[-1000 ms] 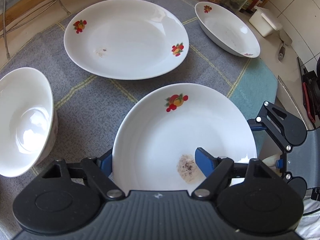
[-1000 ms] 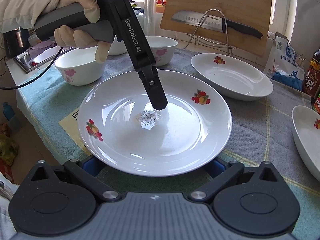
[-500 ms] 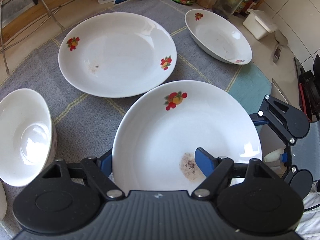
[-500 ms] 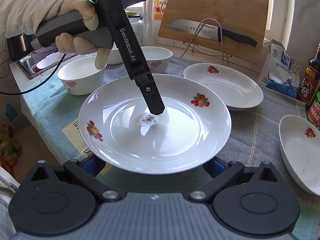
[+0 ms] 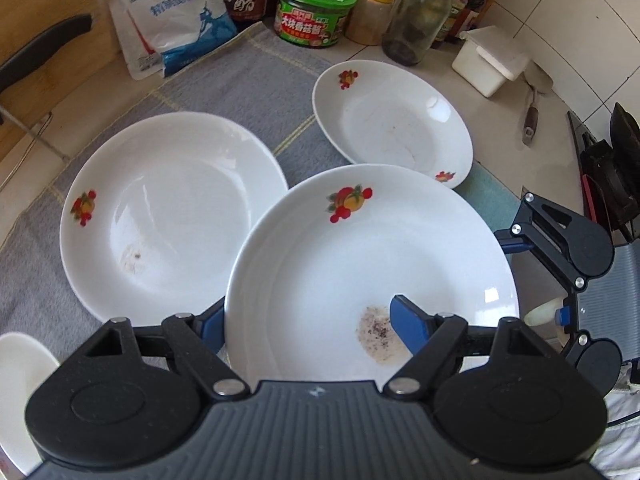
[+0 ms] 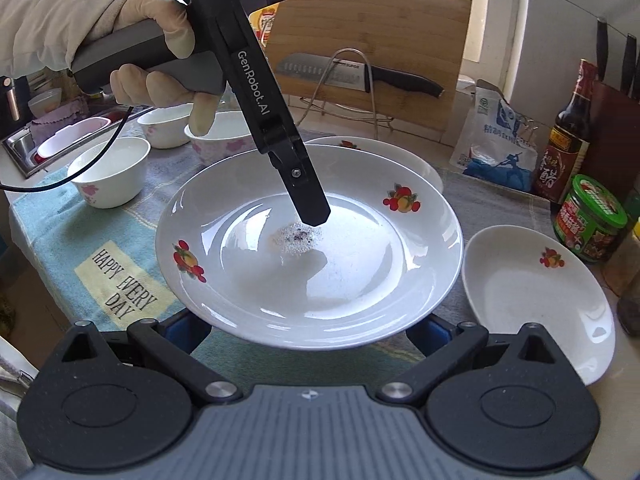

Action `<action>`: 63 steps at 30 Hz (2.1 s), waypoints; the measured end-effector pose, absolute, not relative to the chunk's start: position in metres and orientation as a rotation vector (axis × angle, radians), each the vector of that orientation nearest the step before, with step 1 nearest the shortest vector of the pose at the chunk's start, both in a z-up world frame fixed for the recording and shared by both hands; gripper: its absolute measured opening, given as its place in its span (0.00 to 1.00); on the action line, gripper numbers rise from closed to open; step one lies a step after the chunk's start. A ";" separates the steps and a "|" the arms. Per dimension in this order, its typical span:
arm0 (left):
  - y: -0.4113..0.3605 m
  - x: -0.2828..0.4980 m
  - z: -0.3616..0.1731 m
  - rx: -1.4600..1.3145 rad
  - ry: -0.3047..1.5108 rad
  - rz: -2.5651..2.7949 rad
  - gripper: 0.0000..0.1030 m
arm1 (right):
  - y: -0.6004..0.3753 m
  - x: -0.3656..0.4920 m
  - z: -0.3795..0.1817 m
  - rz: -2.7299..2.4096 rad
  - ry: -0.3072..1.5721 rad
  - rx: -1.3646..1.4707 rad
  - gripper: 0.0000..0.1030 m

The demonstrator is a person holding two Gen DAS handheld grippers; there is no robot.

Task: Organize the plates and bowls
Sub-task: 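Lift the stained plate with the left tool toward the placed plate, then lower the stained plate onto the placed plate with the left tool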

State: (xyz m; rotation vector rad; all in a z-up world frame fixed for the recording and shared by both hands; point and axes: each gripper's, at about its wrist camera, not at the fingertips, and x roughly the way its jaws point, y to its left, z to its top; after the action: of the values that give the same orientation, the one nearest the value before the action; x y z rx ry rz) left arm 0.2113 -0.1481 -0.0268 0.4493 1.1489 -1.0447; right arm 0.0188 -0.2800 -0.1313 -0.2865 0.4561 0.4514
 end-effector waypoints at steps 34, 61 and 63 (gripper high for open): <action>-0.335 0.243 -0.040 0.602 1.105 -1.299 0.79 | -0.404 0.044 -0.131 0.196 0.490 -0.155 1.00; -0.361 0.258 -0.062 0.626 1.145 -1.328 0.79 | -0.416 0.058 -0.135 0.171 0.528 -0.072 1.00; -0.361 0.258 -0.062 0.628 1.139 -1.329 0.79 | -0.416 0.059 -0.135 0.169 0.528 -0.074 1.00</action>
State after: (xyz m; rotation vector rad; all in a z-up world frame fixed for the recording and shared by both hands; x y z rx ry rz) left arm 0.2581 -0.3611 -0.0616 0.6279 1.1395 -1.3286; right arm 0.0587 -0.4161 -0.1355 -0.0740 0.5284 0.1686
